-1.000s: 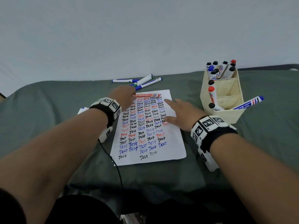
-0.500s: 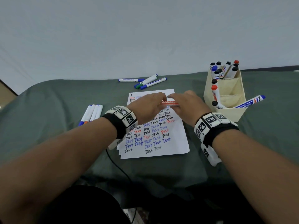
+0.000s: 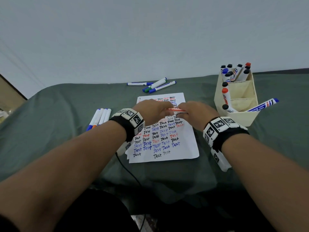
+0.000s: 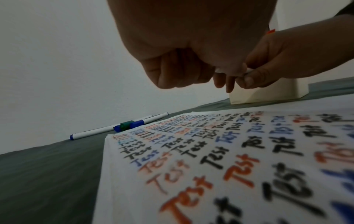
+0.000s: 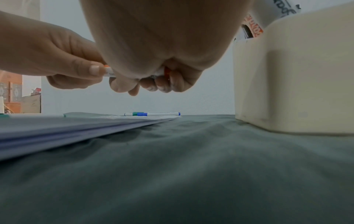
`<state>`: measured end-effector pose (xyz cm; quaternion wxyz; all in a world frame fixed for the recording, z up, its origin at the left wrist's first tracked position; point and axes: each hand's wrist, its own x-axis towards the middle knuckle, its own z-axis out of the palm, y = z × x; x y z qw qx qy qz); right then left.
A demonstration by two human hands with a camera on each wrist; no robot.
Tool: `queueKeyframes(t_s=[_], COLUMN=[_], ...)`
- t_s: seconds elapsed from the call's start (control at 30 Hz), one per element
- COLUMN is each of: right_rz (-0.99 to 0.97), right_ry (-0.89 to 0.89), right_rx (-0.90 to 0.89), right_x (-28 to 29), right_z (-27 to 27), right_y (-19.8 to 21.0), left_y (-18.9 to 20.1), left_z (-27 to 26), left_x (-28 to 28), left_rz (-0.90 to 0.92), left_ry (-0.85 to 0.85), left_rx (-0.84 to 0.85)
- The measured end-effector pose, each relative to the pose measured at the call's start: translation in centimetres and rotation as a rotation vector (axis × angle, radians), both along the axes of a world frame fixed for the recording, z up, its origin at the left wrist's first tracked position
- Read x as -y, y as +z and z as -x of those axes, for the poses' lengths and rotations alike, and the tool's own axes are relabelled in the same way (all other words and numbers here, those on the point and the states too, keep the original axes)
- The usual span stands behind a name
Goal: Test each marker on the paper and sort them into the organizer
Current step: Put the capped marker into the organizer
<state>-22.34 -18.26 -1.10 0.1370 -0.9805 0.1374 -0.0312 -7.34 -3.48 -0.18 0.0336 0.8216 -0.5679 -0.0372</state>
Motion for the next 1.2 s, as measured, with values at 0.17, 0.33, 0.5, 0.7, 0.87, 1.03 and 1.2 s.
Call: queueKeyframes(t_s=[0.17,0.33,0.5,0.7,0.87,1.03,1.2], right_rz=[0.026,0.031,0.051,0.042,0.047,0.041,0.039], right_ry=[0.0,-0.033,-0.028,-0.037,-0.039,-0.037,-0.046], right_rx=[0.018,0.029,0.046,0.058,0.05,0.067,0.065], right_x=[0.3,0.4,0.4,0.3,0.5,0.7,0.8], right_z=[0.0,0.1,0.2,0.2,0.1,-0.1,-0.1], right_y=[-0.3,-0.4,-0.3,-0.4,-0.5,-0.8,-0.9], left_y=[-0.4,-0.7,-1.0,-0.4,-0.1,-0.1,-0.8], left_z=[-0.8,-4.1,-7.5,-10.5,-10.5,-9.3,-8.5], left_x=[-1.1,-3.4,-5.8,-7.0,-6.6,-5.9,-5.7], left_rz=[0.042,0.087,0.031,-0.214,-0.15,-0.103,-0.146], left_ry=[0.06,0.243,0.389,0.359,0.334,0.362,0.4], left_rx=[-0.026,-0.09,0.028,0.117,0.099,0.029,-0.009])
